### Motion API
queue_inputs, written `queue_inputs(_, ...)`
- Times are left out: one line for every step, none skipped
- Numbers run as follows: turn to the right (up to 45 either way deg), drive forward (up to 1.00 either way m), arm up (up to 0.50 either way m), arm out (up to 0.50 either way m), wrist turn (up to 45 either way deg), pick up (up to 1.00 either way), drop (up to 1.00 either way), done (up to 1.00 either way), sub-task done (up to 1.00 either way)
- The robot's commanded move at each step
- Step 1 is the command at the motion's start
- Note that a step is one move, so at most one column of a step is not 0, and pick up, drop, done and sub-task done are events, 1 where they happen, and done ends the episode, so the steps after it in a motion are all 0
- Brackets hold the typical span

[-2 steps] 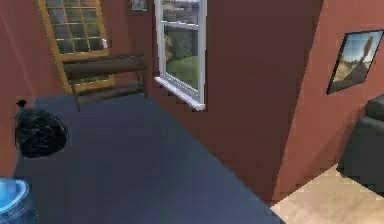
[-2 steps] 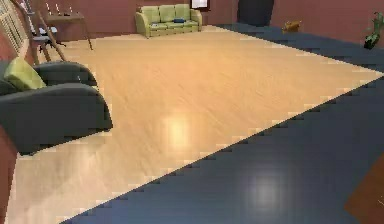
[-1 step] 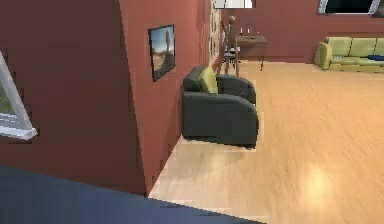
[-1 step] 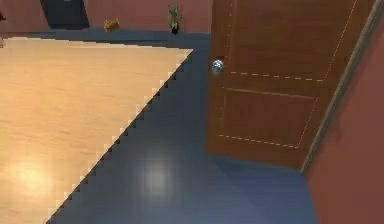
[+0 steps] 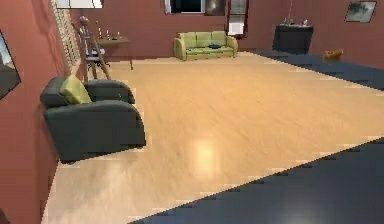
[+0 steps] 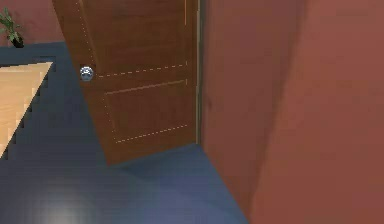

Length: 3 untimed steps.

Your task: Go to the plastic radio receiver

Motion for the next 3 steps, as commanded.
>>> queue_inputs(3.0, 0.0, 0.0, 0.0, 0.0, 0.0, 0.0, 0.0, 0.0)
queue_inputs(0.0, 1.0, 0.0, 0.0, 0.0, 0.0, 0.0, 0.0, 0.0)
queue_inputs(0.0, 1.0, 0.0, 0.0, 0.0, 0.0, 0.0, 0.0, 0.0)
